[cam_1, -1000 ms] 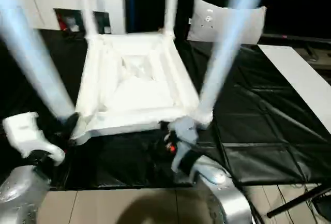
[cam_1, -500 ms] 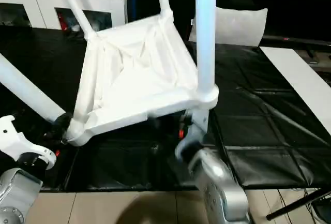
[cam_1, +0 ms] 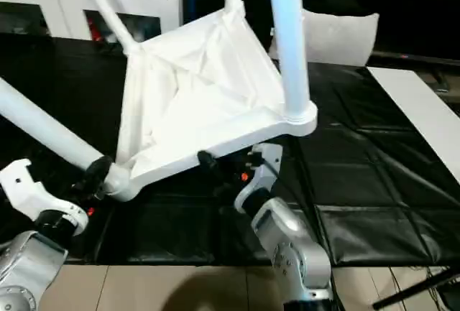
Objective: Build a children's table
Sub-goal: Flip table
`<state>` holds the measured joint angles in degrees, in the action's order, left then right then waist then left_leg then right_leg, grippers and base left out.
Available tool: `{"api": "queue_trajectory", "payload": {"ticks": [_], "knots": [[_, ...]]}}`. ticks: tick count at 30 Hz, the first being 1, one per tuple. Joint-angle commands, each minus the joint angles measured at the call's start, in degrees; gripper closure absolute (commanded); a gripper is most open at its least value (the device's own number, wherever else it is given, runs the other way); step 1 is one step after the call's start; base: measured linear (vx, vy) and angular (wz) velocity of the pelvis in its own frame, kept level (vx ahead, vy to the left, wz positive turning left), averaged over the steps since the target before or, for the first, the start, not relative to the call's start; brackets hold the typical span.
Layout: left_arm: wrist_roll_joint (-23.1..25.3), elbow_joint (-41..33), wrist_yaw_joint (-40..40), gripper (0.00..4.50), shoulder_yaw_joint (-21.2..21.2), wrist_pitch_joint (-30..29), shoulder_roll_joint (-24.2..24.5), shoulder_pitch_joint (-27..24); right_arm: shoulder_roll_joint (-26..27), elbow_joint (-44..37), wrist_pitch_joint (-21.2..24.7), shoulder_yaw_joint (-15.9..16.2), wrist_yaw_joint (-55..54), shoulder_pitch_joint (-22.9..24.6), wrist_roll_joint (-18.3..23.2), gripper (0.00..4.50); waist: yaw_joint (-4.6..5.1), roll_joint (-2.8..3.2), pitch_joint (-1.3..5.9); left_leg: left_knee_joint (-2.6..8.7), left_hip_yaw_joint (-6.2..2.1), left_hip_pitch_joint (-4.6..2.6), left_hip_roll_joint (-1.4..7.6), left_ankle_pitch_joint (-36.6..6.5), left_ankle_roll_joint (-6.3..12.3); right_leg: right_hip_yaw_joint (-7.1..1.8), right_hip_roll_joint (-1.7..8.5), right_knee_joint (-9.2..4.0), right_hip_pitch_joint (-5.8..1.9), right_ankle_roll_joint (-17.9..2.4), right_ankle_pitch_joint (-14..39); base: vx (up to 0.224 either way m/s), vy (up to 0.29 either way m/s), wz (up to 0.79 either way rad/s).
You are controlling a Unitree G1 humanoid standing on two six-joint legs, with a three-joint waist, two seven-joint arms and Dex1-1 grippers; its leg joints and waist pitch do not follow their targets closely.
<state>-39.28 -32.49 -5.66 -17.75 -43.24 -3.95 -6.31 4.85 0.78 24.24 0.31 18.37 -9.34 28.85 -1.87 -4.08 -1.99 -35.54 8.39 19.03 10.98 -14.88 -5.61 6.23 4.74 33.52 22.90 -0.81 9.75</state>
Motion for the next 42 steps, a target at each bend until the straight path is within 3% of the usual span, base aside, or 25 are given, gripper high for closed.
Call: {"api": "queue_trajectory", "payload": {"ticks": [1,5,8,9,11,12,13,15,17,22,26,33,42], "knots": [[-5.02,3.76,-0.1,2.49,5.94,-3.74,-10.05,-0.26,8.34,4.17,-2.39,-2.7,-2.24,-3.82,0.82,0.0,0.47,0.03,1.65,5.48,0.01,1.08,1.91,-6.39,0.26,-3.51,2.87,-3.81,-2.42,-1.35,18.41,0.0,0.0,0.0],[-4.82,4.5,0.33,2.49,7.46,-4.33,-9.12,0.05,13.23,9.3,-4.67,-4.96,-1.63,-8.63,6.41,0.0,0.62,0.01,1.56,5.45,0.1,0.8,1.78,-8.78,0.34,-3.71,2.79,-4.1,-1.99,-1.06,21.55,0.0,0.0,0.0],[-4.68,4.73,-0.06,2.49,7.78,-4.03,-9.07,0.17,14.44,10.07,-4.81,-5.52,-1.16,-9.86,8.36,0.0,0.58,0.21,1.83,5.44,0.03,1.29,1.91,-4.62,0.25,-4.0,2.68,-3.3,-2.35,-2.24,16.07,0.0,0.0,0.0],[-3.95,5.49,-0.35,2.49,8.64,-3.5,-8.75,0.9,16.79,11.81,-5.39,-7.21,-0.88,-12.42,12.34,0.0,0.47,0.02,2.07,5.24,0.07,1.14,1.89,-2.86,0.7,-3.96,2.65,-2.95,-2.51,-2.48,13.03,0.0,0.0,0.0],[-3.82,5.8,-0.5,2.49,8.97,-3.26,-8.57,1.16,17.27,12.83,-5.98,-7.6,-0.91,-13.4,13.77,0.0,0.46,0.14,1.91,5.22,0.23,0.97,1.92,-1.72,0.77,-4.06,2.5,-2.7,-2.29,-3.33,10.54,0.0,0.0,0.0],[-3.15,6.49,-0.09,2.49,10.0,-3.11,-7.94,1.98,18.2,15.41,-6.92,-8.99,-1.49,-15.72,16.03,0.29,0.43,-0.15,1.83,5.21,0.36,1.03,1.9,-1.66,0.68,-4.11,2.43,-2.65,-2.39,-3.85,9.9,0.0,0.0,0.0],[-2.76,6.76,0.1,2.49,10.5,-3.04,-7.66,2.32,18.51,16.77,-7.23,-9.63,-1.46,-16.95,16.7,0.36,0.4,-0.07,1.84,5.28,0.38,1.03,1.91,-2.36,0.58,-4.15,2.59,-2.61,-2.5,-4.13,10.42,0.0,0.0,0.0],[-2.81,7.01,0.04,2.49,10.94,-3.1,-7.46,2.48,18.87,17.61,-7.0,-10.11,-0.5,-18.04,16.65,0.36,0.47,-0.16,1.79,5.3,0.45,1.07,1.9,-3.66,0.36,-4.17,2.63,-2.86,-2.56,-4.12,12.26,0.0,0.0,0.0],[-2.65,7.06,0.14,2.49,11.58,-3.25,-6.99,2.4,18.91,17.68,-6.14,-9.91,-0.2,-18.3,16.36,0.68,0.46,-0.27,1.72,5.31,0.42,1.23,1.88,-3.8,0.27,-4.25,2.71,-2.95,-2.67,-3.79,13.42,0.0,0.0,0.0],[-3.1,7.14,-0.05,2.49,12.8,-2.85,-5.74,1.9,18.42,18.33,-7.6,-8.97,-1.22,-18.14,17.84,1.0,0.54,0.13,1.46,5.39,0.39,1.15,1.85,-5.67,0.06,-4.19,2.73,-3.47,-2.34,-2.59,17.59,0.0,0.0,0.0],[-2.93,7.38,0.3,2.49,13.49,-2.66,-4.35,1.14,18.29,19.09,-9.83,-9.35,-1.72,-18.8,20.23,1.29,0.57,0.23,1.5,5.44,0.3,1.13,1.94,-5.75,-0.02,-4.12,2.65,-3.38,-2.27,-2.72,16.56,0.0,0.0,0.0],[-2.63,7.07,0.71,2.49,13.75,-2.92,-3.37,0.74,18.0,19.31,-9.94,-9.35,-1.03,-19.32,20.64,1.81,0.58,0.19,1.42,5.48,0.37,1.23,1.9,-5.92,-0.03,-4.17,2.67,-3.39,-2.34,-3.21,16.54,0.0,0.0,0.0],[-1.79,6.87,1.24,2.49,14.64,-3.05,-1.73,0.43,16.94,19.85,-10.22,-7.25,-1.19,-19.25,21.3,2.3,0.66,0.1,1.33,5.6,0.31,1.32,1.93,-6.1,-0.11,-4.17,2.67,-3.46,-2.26,-2.73,17.23,0.0,0.0,0.0]]}}
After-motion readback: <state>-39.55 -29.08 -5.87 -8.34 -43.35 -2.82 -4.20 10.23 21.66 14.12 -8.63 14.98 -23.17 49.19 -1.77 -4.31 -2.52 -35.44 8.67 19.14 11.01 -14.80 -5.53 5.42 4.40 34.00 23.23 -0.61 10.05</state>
